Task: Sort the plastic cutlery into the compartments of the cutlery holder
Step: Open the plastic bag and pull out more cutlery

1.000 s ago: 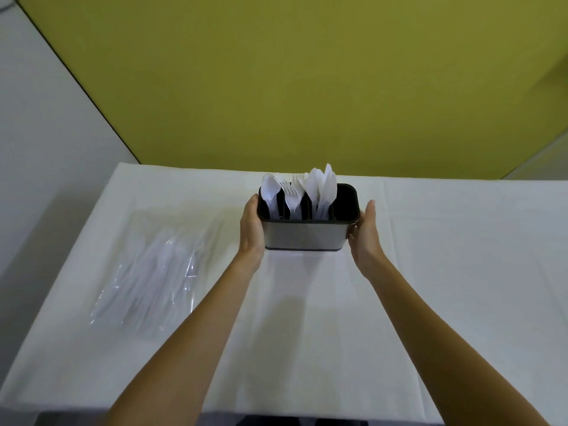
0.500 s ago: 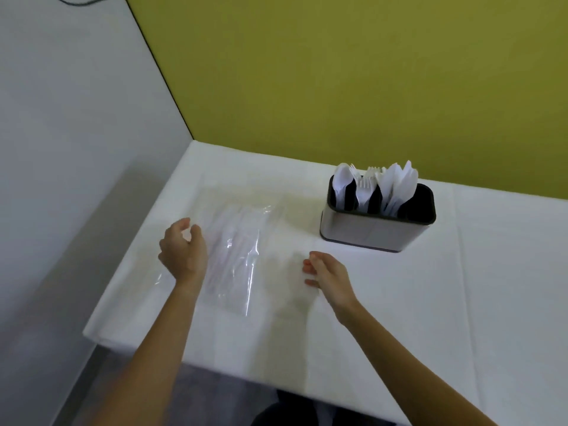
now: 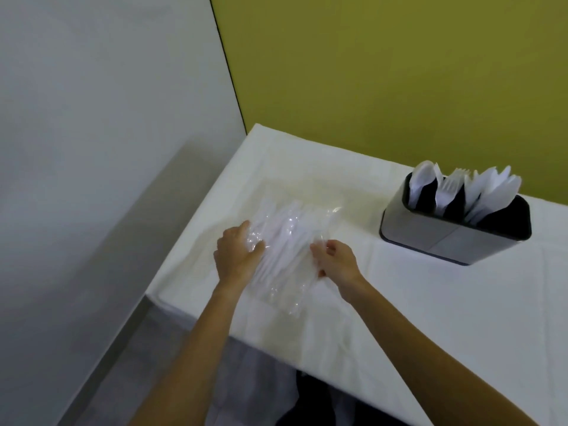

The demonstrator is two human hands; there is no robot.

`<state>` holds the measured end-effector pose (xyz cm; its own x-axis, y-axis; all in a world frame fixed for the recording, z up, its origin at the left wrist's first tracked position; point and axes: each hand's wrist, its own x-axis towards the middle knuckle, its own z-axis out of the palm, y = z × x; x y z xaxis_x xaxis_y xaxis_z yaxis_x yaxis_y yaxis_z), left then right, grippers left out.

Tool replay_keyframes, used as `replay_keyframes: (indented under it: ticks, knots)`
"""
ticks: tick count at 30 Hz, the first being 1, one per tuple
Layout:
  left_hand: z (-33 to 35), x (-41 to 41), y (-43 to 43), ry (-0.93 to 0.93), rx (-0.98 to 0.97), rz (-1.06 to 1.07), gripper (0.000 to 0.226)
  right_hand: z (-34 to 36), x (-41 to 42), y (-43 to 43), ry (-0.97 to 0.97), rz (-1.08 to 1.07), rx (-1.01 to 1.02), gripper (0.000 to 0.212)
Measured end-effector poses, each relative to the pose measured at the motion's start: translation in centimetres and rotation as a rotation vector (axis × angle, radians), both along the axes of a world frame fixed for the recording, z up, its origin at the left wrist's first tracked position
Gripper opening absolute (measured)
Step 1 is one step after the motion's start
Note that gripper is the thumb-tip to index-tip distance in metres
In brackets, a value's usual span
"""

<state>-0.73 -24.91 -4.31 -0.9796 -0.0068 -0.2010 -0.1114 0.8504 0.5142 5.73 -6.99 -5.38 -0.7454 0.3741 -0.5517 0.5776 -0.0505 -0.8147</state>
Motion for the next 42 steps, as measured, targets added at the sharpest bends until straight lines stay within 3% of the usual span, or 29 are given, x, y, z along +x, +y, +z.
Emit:
replay_keyframes:
  ticks: [3, 8, 11, 15, 21, 24, 30, 42]
  knots:
    - [-0.2, 2.7, 0.5, 0.073, 0.016, -0.050, 0.049, 0.3, 3.3, 0.6, -0.001, 0.017, -0.001, 0.027]
    - [-0.2, 6.6, 3.6, 0.166, 0.158, 0.004, 0.022, 0.1, 8.6, 2.8, -0.010, 0.005, 0.048, 0.035]
    - [0.2, 8.1, 5.3, 0.096, 0.276, 0.026, 0.007, 0.2, 11.3, 4.3, -0.004, -0.008, 0.059, 0.032]
    - [1.4, 10.0, 7.7, -0.211, 0.560, -0.053, 0.014, 0.6, 14.8, 6.6, 0.011, -0.062, 0.054, 0.015]
    - [4.5, 11.5, 10.2, -0.831, 0.881, -0.298, 0.026, 0.8, 17.8, 9.5, 0.019, -0.179, 0.225, 0.026]
    - [5.8, 12.3, 11.8, -0.909, 0.884, -0.421, 0.021, 2.2, 19.0, 10.8, 0.117, -0.254, 0.331, 0.019]
    - [6.7, 14.9, 17.0, -0.890, 0.749, -0.622, 0.012, 6.7, 20.9, 12.9, 0.287, -0.370, 0.244, 0.021]
    - [5.2, 20.2, 23.1, -0.674, 0.598, -0.738, 0.024, 8.1, 22.9, 17.5, 0.122, -0.324, 0.318, 0.011]
